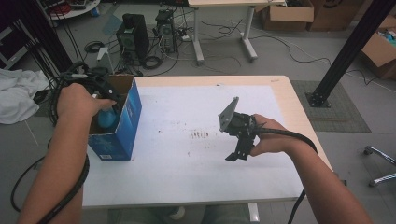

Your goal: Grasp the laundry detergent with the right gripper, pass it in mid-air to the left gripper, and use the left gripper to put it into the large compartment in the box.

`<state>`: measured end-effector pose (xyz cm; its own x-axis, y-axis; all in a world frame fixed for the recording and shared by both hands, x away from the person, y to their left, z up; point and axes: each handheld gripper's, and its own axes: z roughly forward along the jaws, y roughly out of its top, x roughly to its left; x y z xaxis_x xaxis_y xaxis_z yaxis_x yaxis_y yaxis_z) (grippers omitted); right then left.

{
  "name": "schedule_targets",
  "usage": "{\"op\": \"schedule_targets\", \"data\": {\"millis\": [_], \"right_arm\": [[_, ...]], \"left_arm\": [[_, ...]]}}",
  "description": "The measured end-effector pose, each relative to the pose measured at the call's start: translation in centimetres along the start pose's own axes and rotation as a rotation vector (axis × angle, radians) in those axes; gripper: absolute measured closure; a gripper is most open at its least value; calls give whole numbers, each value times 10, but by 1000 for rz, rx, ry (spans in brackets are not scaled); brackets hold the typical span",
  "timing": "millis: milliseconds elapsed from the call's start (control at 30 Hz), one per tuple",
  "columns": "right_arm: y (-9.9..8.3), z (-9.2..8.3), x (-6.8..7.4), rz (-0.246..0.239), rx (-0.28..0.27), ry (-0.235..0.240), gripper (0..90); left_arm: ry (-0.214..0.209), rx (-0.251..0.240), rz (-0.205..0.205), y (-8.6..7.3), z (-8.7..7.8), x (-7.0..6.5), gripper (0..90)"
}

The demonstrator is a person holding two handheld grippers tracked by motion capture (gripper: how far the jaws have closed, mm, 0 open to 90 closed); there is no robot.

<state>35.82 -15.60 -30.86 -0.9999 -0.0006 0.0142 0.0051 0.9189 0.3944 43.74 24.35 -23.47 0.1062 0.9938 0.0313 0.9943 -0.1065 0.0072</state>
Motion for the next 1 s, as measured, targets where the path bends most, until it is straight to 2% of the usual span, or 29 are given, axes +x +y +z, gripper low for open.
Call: {"op": "schedule_targets", "data": {"millis": [200, 400, 633, 1000], "right_arm": [[0, -1, 1, 2, 0, 0, 0], [0, 0, 0, 3, 4, 3, 0], [1, 0, 0, 3, 1, 4, 0], [4, 1, -2, 2, 5, 4, 0]], "left_arm": [[19, -26, 34, 0, -16, -4, 211], [-5, -56, 85, 0, -32, -12, 159], [-10, -67, 176, 0, -50, -31, 113], [-24, -66, 324, 3, -63, -65, 66]]}}
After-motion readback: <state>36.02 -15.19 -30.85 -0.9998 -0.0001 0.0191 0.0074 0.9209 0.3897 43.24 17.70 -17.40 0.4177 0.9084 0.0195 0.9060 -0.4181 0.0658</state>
